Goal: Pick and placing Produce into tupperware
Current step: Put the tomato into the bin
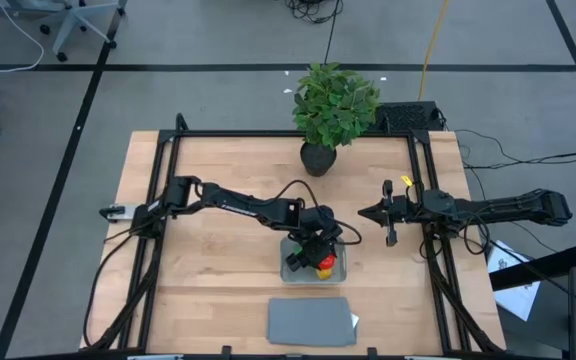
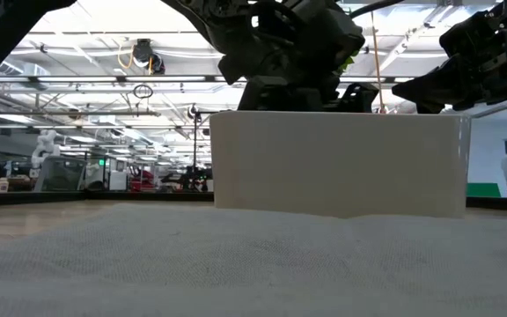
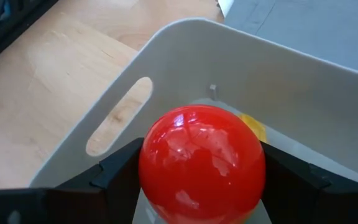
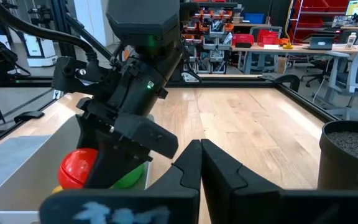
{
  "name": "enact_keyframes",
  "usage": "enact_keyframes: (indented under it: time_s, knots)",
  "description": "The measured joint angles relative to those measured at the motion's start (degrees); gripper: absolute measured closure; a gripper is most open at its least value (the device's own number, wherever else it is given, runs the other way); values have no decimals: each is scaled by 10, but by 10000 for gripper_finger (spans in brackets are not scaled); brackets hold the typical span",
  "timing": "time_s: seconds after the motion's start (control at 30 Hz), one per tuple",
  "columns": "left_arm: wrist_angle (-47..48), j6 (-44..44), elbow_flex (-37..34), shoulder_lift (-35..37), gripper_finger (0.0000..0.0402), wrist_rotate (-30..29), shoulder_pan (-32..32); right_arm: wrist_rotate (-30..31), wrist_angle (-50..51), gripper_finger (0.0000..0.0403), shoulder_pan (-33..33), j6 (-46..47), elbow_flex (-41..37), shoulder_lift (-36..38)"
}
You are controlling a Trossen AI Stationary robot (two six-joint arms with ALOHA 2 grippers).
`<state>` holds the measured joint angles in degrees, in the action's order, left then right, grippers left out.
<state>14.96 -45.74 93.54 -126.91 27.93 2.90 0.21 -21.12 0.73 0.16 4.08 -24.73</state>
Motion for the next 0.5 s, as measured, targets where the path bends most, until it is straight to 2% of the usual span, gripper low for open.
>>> enact_keyframes:
  time_s: [0.5]
  knots:
    - [3,2,0,0,133,2,2,0,-5,403,0,0,0,0]
